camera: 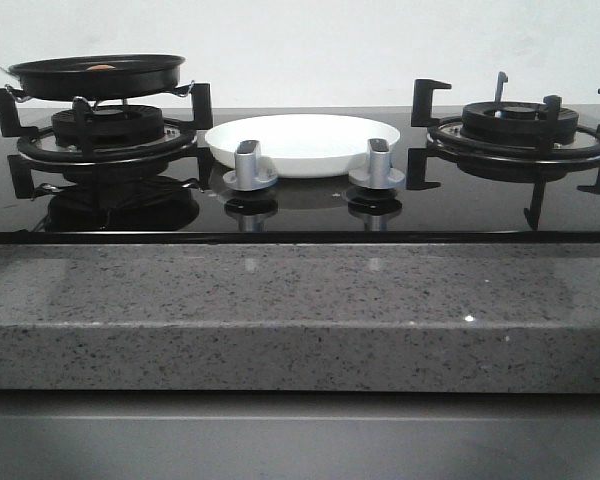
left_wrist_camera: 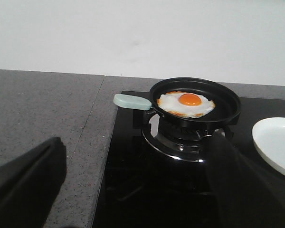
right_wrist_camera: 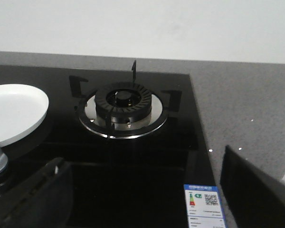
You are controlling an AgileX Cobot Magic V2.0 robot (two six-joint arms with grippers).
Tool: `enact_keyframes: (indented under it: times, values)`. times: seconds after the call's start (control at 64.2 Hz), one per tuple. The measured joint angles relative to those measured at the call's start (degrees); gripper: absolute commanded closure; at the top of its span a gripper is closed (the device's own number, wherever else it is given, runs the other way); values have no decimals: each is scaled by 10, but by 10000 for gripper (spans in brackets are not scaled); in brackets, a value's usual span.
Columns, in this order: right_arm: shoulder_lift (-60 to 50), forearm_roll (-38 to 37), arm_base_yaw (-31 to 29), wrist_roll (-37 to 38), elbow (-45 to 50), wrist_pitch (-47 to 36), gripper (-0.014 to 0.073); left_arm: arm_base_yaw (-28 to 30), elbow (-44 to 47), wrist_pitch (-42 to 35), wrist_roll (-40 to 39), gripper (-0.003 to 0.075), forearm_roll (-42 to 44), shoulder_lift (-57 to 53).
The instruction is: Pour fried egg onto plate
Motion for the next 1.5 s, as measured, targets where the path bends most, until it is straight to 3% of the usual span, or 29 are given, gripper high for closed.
enact_keyframes:
  times: [0.218, 0.405, 0.654, 0.935, 1.153, 1.278, 1.496]
  values:
    - [190, 23, 24, 0, -143, 130, -52, 0, 0, 0, 0, 178, 0, 0]
    - [354, 26, 80, -8, -276, 187, -43, 0, 0, 0, 0, 178, 0, 0]
    - [549, 31, 138, -30, -459, 270, 121, 0, 0, 0, 0, 178, 0, 0]
    - [730, 108, 146, -91, -676, 380, 151, 0, 0, 0, 0, 178, 0, 0]
    - [881, 118, 146, -103, -843, 461, 155, 0, 0, 0, 0, 178, 0, 0]
    - [933, 118, 146, -107, -903, 464, 197, 0, 0, 0, 0, 178, 0, 0]
    - [974, 118, 146, -122, -918, 470, 223, 0, 0, 0, 0, 178, 0, 0]
